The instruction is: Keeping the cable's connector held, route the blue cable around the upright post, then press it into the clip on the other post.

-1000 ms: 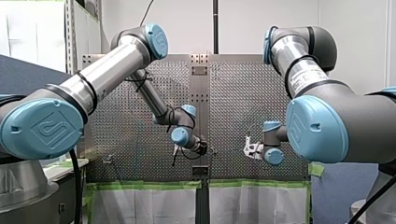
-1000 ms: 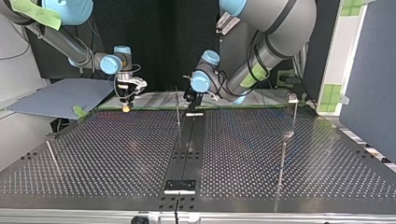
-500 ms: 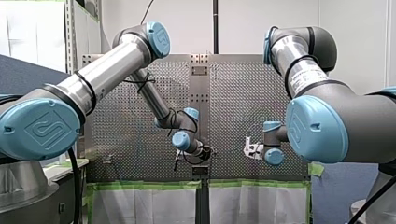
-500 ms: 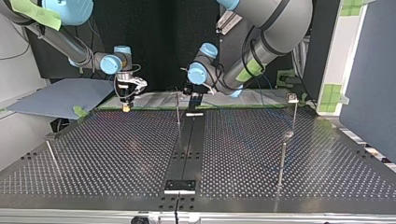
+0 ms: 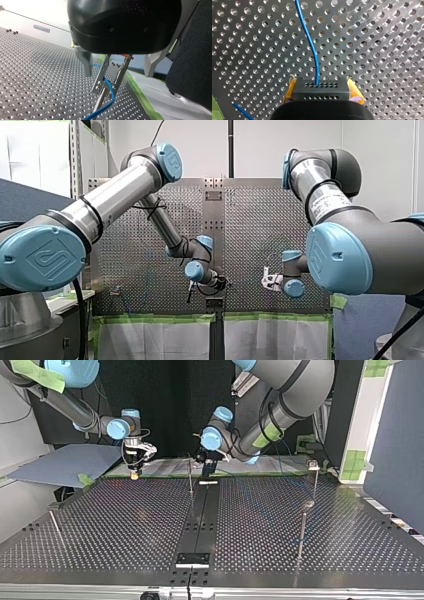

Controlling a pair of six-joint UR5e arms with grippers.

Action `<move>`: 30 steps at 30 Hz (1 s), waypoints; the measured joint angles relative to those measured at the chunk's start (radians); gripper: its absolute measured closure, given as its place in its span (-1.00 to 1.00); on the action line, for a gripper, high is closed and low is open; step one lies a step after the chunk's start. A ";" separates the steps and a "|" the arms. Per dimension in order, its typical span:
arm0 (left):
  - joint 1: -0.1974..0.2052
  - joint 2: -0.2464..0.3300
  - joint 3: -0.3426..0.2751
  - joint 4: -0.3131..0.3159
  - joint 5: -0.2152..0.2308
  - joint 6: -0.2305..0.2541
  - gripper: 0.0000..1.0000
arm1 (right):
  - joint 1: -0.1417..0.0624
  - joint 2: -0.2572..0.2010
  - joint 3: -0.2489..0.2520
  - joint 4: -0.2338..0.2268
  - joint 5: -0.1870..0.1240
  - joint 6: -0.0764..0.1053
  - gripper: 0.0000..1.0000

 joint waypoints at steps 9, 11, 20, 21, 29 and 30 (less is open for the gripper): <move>-0.004 0.006 -0.005 0.000 -0.007 0.009 -1.00 | -0.001 0.001 0.000 0.001 0.000 -0.001 1.00; -0.007 0.016 -0.014 0.006 -0.010 0.013 -1.00 | -0.002 0.001 0.000 0.001 0.000 -0.001 1.00; -0.041 0.081 -0.079 0.040 -0.055 0.000 -1.00 | -0.005 0.002 0.000 -0.001 -0.002 0.000 1.00; -0.045 0.088 -0.086 0.038 -0.061 -0.005 -1.00 | -0.005 0.002 0.000 -0.001 -0.003 0.000 1.00; -0.078 0.153 -0.152 0.001 -0.126 -0.068 -1.00 | -0.006 0.002 0.000 -0.001 -0.012 0.004 1.00; -0.081 0.162 -0.160 -0.004 -0.135 -0.077 -1.00 | -0.006 0.002 0.000 -0.001 -0.012 0.005 1.00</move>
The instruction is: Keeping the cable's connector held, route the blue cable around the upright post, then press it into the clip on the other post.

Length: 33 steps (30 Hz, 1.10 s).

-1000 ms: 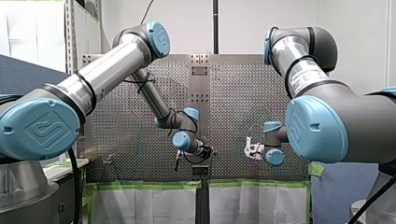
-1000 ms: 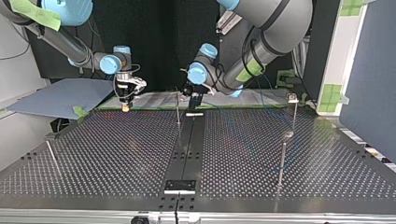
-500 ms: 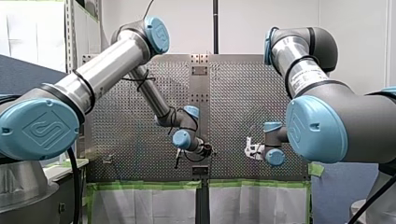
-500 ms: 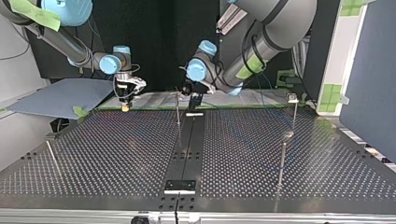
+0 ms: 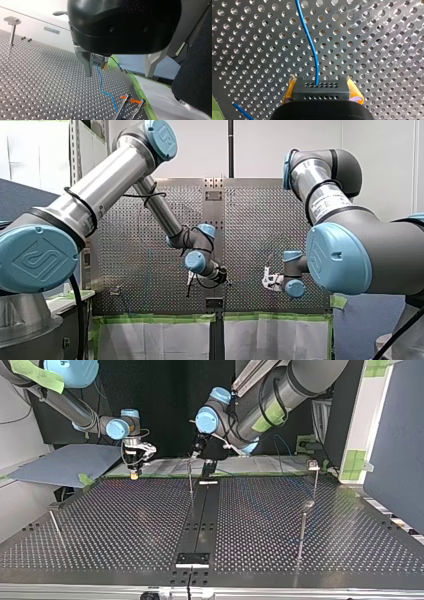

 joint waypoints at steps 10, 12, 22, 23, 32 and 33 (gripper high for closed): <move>-0.024 0.097 -0.097 -0.030 -0.097 -0.074 -1.00 | -0.001 0.000 0.001 0.001 -0.003 0.003 1.00; -0.028 0.113 -0.113 -0.024 -0.113 -0.085 -1.00 | -0.001 0.000 0.001 0.002 -0.004 0.004 1.00; -0.048 0.192 -0.192 -0.036 -0.192 -0.103 -1.00 | -0.001 0.001 0.000 0.002 -0.006 0.005 1.00; -0.050 0.202 -0.202 -0.037 -0.202 -0.103 -1.00 | -0.001 0.001 0.000 0.002 -0.006 0.005 1.00; -0.056 0.272 -0.273 -0.023 -0.253 -0.114 -1.00 | -0.001 0.001 0.000 0.003 -0.010 0.006 1.00; -0.056 0.280 -0.280 -0.018 -0.254 -0.118 -1.00 | -0.001 0.001 0.000 0.003 -0.010 0.006 1.00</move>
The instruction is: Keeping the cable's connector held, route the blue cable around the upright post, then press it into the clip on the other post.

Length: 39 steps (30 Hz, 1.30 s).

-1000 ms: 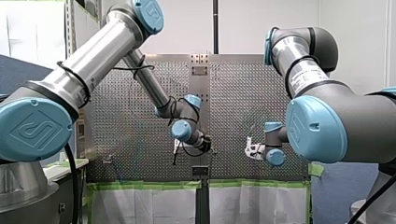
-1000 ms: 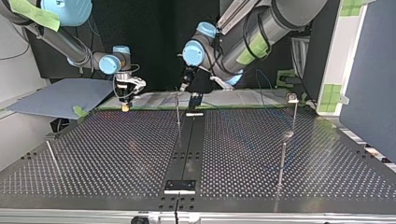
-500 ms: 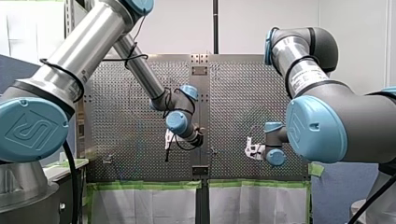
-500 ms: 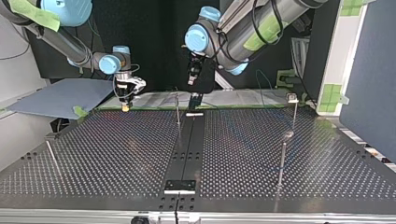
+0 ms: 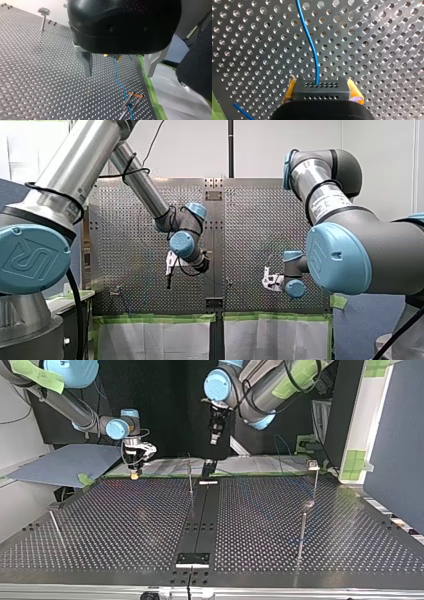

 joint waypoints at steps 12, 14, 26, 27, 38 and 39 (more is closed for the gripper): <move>0.000 0.096 -0.096 0.092 -0.017 -0.089 -1.00 | 0.000 0.000 0.000 -0.001 -0.002 0.009 1.00; 0.000 0.114 -0.115 0.109 -0.031 -0.097 -1.00 | -0.001 0.000 0.000 -0.001 -0.002 0.010 1.00; 0.000 0.218 -0.218 0.210 -0.078 -0.095 -1.00 | -0.005 0.000 0.001 -0.003 -0.004 0.011 1.00; -0.001 0.226 -0.226 0.215 -0.082 -0.092 -1.00 | -0.005 0.000 0.001 -0.003 -0.004 0.011 1.00; -0.008 0.321 -0.321 0.266 -0.101 -0.076 -1.00 | -0.006 0.000 0.000 -0.005 -0.007 0.012 1.00; -0.009 0.328 -0.328 0.266 -0.101 -0.075 -1.00 | -0.006 0.000 0.001 -0.005 -0.008 0.011 1.00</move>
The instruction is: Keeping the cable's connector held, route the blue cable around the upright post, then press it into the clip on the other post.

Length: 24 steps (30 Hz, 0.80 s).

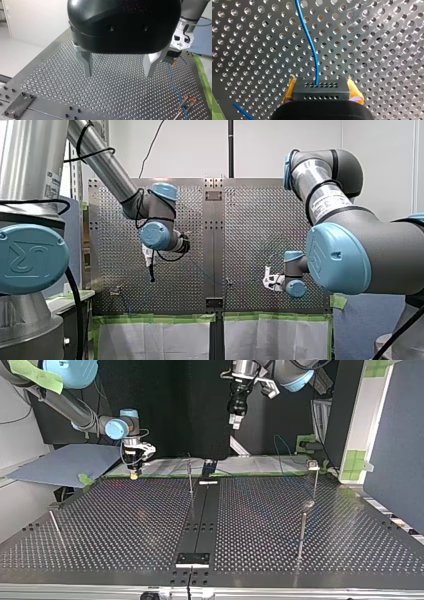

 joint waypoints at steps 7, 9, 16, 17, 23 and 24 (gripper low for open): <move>-0.002 0.039 -0.039 0.000 -0.001 0.003 -1.00 | 0.001 -0.001 0.001 -0.001 -0.001 -0.003 1.00; -0.003 0.041 -0.041 0.000 -0.001 0.003 -1.00 | 0.001 -0.001 0.001 -0.001 -0.001 -0.003 1.00; -0.003 0.042 -0.042 0.000 -0.001 0.003 -1.00 | 0.001 -0.001 0.001 -0.001 -0.001 -0.004 1.00; -0.003 0.042 -0.042 0.000 -0.001 0.003 -1.00 | 0.001 -0.001 0.001 -0.001 -0.001 -0.004 1.00; -0.003 0.042 -0.042 0.000 -0.001 0.003 -1.00 | 0.001 -0.001 0.001 -0.001 -0.001 -0.004 1.00; -0.003 0.042 -0.042 0.000 -0.001 0.003 -1.00 | 0.001 -0.001 0.001 -0.001 -0.001 -0.004 1.00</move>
